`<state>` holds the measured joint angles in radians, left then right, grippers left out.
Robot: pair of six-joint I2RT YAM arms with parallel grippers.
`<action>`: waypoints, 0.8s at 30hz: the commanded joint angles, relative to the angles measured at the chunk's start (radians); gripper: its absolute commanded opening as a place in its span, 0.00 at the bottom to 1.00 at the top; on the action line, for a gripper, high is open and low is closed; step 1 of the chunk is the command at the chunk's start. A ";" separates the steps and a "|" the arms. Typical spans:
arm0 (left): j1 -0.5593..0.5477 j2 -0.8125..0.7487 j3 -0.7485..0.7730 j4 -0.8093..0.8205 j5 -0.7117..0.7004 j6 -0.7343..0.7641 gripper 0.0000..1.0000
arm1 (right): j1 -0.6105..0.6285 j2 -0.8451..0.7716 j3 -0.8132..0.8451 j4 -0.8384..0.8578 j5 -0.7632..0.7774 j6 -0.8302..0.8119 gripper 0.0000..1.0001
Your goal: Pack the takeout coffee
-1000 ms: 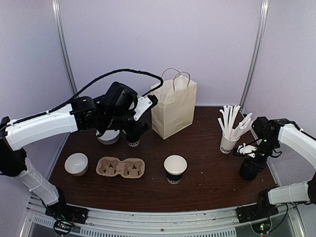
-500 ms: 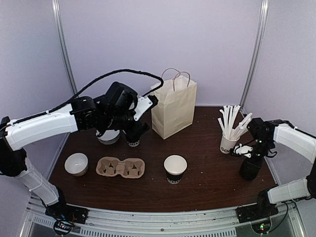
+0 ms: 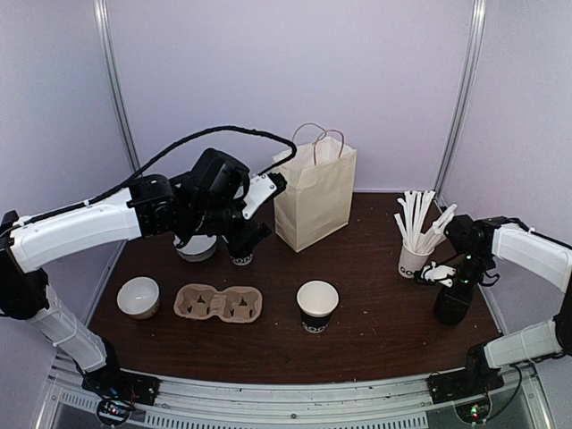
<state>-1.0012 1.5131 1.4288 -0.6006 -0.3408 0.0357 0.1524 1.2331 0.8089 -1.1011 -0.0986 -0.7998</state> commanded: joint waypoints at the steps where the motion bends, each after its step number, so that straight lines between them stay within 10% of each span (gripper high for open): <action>1: 0.000 0.005 -0.002 0.033 0.002 0.011 0.68 | 0.009 -0.050 0.023 -0.059 0.015 0.020 0.25; 10: 0.000 0.007 0.001 0.028 0.027 0.010 0.68 | 0.019 -0.122 0.050 -0.142 0.018 0.039 0.19; 16: 0.000 0.008 0.002 0.027 0.029 0.008 0.68 | 0.021 -0.093 0.039 -0.101 0.025 0.077 0.37; 24: 0.000 0.005 0.002 0.024 0.023 0.010 0.68 | 0.021 0.018 0.071 -0.053 0.016 0.092 0.37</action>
<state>-1.0012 1.5131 1.4288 -0.6022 -0.3210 0.0357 0.1680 1.2041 0.8448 -1.1851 -0.0902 -0.7300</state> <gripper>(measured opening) 0.678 0.385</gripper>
